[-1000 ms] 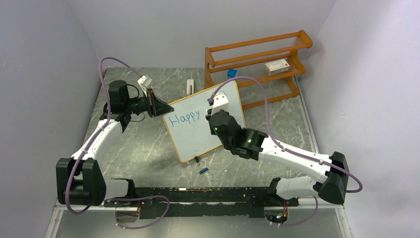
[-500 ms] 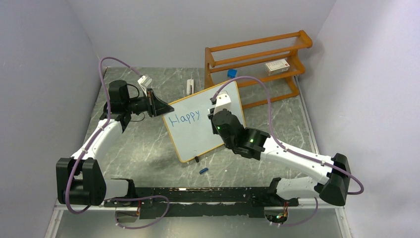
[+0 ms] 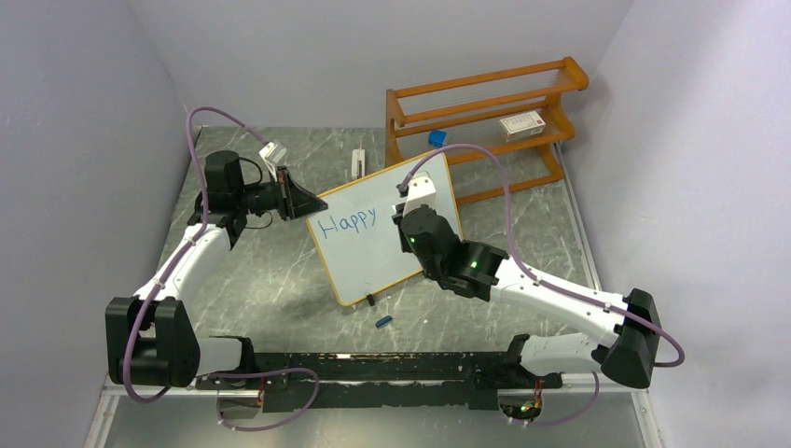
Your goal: Write a sentence on the whiteboard
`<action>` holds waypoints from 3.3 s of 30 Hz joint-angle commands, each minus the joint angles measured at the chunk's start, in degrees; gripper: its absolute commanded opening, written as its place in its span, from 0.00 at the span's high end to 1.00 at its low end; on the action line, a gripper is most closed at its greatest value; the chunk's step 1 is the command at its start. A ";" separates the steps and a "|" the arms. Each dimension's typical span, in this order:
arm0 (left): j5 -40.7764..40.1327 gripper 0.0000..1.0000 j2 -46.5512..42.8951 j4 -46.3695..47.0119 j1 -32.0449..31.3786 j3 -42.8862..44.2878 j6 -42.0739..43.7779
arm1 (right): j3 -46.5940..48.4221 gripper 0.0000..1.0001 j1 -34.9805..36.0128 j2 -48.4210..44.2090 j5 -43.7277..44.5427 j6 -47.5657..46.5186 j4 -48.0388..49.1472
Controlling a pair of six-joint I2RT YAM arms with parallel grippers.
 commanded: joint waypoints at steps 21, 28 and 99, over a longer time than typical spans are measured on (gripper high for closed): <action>-0.35 0.95 1.26 -3.06 -1.42 0.12 2.86 | -0.65 1.00 -1.97 0.43 -1.30 -0.36 2.33; -0.25 0.95 1.36 -2.91 -1.42 0.13 2.69 | -0.19 1.00 -2.38 1.64 -1.62 -0.08 1.32; -0.15 0.95 1.55 -2.94 -1.50 0.21 2.79 | -1.01 1.00 -2.78 0.66 -2.31 -0.21 -3.26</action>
